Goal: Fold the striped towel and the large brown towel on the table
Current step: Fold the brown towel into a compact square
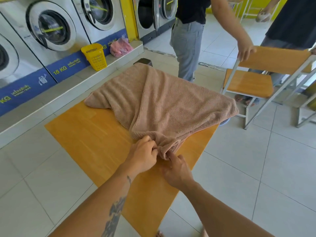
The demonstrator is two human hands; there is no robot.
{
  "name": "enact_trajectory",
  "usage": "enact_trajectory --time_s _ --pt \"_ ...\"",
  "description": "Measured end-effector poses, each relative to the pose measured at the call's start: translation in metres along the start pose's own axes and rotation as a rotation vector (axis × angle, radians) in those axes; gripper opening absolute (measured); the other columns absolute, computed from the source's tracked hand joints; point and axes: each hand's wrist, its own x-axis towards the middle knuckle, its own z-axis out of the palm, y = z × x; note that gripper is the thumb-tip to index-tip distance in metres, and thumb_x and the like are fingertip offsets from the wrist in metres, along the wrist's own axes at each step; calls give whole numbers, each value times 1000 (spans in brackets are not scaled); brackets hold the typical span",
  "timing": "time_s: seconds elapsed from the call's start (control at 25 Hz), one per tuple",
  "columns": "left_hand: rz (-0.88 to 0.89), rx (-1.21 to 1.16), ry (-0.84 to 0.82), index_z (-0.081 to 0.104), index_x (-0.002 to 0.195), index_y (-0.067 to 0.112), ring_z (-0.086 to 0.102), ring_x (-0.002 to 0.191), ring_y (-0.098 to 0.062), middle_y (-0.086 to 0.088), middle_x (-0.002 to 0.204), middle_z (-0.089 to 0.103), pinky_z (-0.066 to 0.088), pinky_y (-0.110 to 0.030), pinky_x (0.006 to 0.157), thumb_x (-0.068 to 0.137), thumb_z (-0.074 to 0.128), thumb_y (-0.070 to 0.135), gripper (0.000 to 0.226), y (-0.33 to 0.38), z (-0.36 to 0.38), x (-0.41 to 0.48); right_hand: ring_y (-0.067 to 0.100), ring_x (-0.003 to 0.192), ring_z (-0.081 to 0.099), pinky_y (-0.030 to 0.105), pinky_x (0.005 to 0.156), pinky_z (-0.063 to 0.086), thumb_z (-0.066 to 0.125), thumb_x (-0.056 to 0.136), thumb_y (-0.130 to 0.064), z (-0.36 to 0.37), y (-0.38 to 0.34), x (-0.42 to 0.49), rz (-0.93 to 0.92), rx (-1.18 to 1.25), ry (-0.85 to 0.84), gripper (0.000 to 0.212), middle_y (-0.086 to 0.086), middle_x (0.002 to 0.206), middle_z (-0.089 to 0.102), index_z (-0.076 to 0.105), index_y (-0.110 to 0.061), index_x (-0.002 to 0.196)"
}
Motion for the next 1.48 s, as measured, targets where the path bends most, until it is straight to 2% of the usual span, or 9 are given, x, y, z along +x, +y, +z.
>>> enact_trajectory --time_s 0.16,0.36,0.52,0.68,0.8,0.96,1.12,1.28,1.48 --pt "52 -79 152 61 81 18 44 95 -18 5 97 46 42 -33 81 94 60 35 22 5 -1 1 21 85 55 33 70 45 53 93 -25 -4 -2 -5 35 128 190 18 2 96 56 68 -21 102" --pt "142 -210 211 61 91 25 54 85 -17 9 92 52 42 -31 69 97 53 25 10 30 -11 7 10 59 47 20 51 33 59 90 -17 -45 -9 -24 -4 196 197 29 -6 66 54 55 -21 62" --pt "201 -330 82 62 109 26 58 95 -8 11 100 64 48 -26 83 97 43 7 30 50 -17 11 14 56 52 23 50 41 55 92 -12 -66 -5 -40 207 464 68 25 4 64 60 63 -9 68" --pt "69 -334 224 50 81 28 49 67 -4 12 76 53 34 -20 55 92 43 2 29 30 -6 -4 17 57 48 27 53 40 51 94 -8 -69 12 -46 353 728 40 22 7 67 53 60 -8 75" --pt "9 -271 184 53 90 31 52 79 -6 12 91 53 45 -23 66 91 51 7 24 4 7 -14 20 61 42 33 60 38 60 82 -1 -71 17 -43 320 694 86 10 5 66 45 56 -8 75" --pt "-158 -175 43 51 124 30 54 110 -15 9 120 50 50 -38 94 94 58 24 32 -9 16 -13 19 58 46 34 57 40 62 76 -6 -70 7 -33 276 638 147 29 -2 54 47 52 -21 53" --pt "-243 -160 83 38 138 30 53 116 -22 3 132 46 50 -41 95 95 56 24 47 -12 14 -10 13 51 43 29 49 38 60 81 -17 -69 3 -20 265 456 193 28 -6 52 47 54 -20 54" --pt "-238 -199 70 25 150 35 52 117 -24 2 134 44 50 -40 92 98 51 20 60 -31 7 0 14 57 49 25 51 37 61 74 -18 -77 0 -16 331 272 -262 9 -1 62 57 60 -12 68" --pt "-49 -180 188 55 123 30 54 103 -16 10 114 47 51 -34 82 101 45 22 26 -65 -13 32 23 71 59 33 61 48 52 69 -24 -98 -25 17 345 44 406 13 3 75 63 61 -15 73"
